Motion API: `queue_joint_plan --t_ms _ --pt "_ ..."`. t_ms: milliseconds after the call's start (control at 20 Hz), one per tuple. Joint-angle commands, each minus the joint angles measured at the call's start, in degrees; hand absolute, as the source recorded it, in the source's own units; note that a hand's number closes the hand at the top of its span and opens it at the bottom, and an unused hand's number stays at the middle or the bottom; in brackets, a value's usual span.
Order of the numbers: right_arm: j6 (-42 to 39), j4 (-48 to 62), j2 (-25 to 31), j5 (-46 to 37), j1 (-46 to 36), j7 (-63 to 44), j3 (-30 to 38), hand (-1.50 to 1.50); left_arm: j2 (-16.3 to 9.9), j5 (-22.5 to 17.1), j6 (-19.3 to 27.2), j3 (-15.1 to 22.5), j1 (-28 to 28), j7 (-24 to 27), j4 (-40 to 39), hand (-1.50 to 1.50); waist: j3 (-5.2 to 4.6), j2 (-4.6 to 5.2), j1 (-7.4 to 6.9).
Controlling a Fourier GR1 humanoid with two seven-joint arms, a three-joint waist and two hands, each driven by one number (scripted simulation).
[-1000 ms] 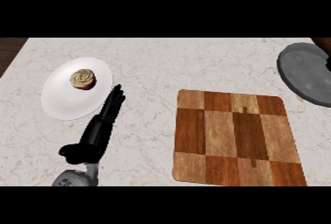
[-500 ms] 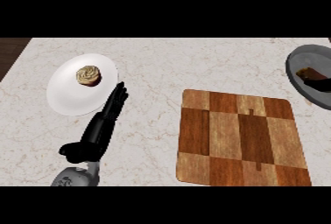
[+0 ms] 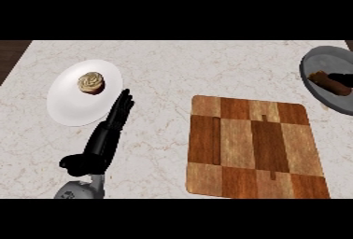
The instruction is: Pick the sweet potato from the cutting board and place it in the pan
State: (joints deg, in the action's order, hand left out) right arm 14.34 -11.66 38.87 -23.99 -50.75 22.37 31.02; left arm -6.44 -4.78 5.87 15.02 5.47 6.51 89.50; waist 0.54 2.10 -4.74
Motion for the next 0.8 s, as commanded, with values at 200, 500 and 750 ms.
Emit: queue_joint_plan --t_ms 200,500,750 --pt "-14.88 2.04 6.66 8.78 2.96 5.39 8.26 -1.5 -0.43 -0.05 0.65 -0.9 -0.14 -2.52 1.87 0.0 -0.09 -0.81 2.12" --pt "-30.07 3.24 8.23 11.18 8.4 10.92 9.57 -1.5 0.6 1.11 1.29 -0.68 -2.11 0.71 -1.1 0.0 -0.18 -1.02 2.8" --pt "-35.0 1.9 8.42 10.63 12.34 16.56 8.34 -1.5 -0.4 0.28 -0.16 -2.81 -0.45 1.18 -2.73 0.0 -0.24 -1.07 2.87"
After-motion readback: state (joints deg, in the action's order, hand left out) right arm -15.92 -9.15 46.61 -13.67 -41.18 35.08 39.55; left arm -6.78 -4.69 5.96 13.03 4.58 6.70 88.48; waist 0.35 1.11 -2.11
